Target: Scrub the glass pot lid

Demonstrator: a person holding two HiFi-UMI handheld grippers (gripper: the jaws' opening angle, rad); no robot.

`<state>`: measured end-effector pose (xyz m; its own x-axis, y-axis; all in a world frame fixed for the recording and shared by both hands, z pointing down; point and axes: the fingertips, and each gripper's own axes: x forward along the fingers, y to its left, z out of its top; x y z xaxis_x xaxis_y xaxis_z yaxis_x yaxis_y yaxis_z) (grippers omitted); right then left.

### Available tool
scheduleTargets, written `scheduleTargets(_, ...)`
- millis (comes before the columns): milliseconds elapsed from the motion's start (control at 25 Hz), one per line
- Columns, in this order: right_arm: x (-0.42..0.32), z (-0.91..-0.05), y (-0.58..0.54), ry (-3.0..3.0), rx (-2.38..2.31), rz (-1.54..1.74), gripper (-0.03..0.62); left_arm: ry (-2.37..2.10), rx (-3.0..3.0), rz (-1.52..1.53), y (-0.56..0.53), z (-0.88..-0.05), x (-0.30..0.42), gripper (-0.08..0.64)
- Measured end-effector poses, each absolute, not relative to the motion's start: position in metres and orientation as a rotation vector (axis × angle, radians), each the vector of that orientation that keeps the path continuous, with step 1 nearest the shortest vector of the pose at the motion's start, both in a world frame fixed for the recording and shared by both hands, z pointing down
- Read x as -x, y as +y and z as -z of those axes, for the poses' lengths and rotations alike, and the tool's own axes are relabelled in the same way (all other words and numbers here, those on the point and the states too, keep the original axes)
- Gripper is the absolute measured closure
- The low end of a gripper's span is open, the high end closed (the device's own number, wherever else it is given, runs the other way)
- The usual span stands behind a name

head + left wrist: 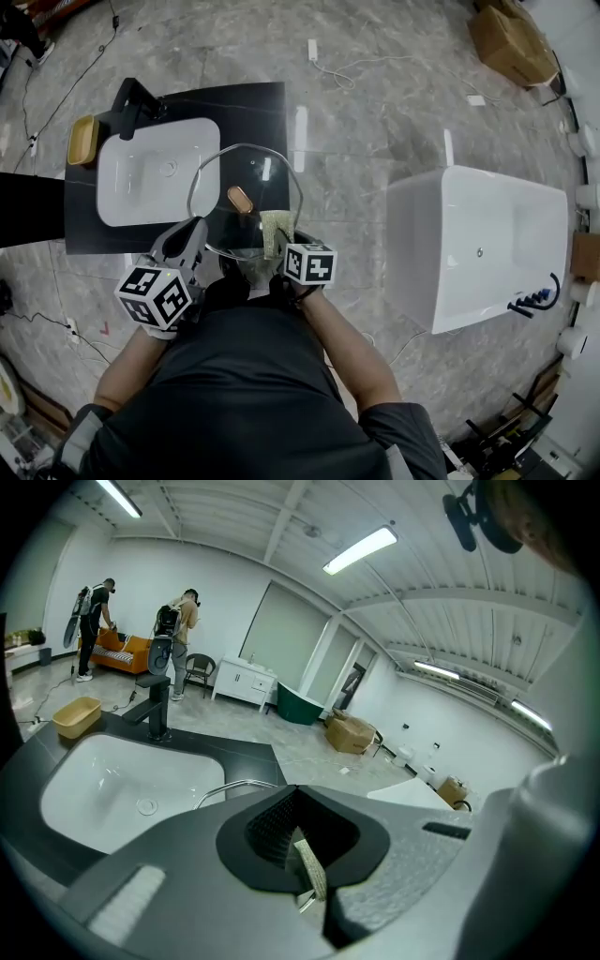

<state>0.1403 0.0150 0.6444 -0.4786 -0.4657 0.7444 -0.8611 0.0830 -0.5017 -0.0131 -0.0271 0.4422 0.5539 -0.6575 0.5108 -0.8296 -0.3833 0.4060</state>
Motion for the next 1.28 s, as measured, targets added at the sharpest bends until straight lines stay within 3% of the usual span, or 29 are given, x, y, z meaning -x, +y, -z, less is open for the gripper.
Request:
scheduleTargets(320,-0.218,-0.636,-0.015,-1.904,-1.406,-1.353,0.526,-1.248,-2.123,-0.293,-0.033,-0.434,0.017,0.560)
scheduleTargets(520,-0.224,-0.606,-0.077,-1.962,-1.324,-1.124,0.526,-1.345,-2.065,-0.235,-0.033,-0.430,0.059,0.560)
scheduleTargets(880,-0.123,-0.586,-0.213,-1.971,-1.037,-0.640,0.526,-1.525,-1.900,-0.110,-0.017,-0.430,0.152,0.560)
scheduleTargets(1280,0.015,-0.637,-0.198,-1.799,-0.587,-0.322,0.528,-1.566,-1.753,-0.015,0.004,-0.456,0.210,0.560)
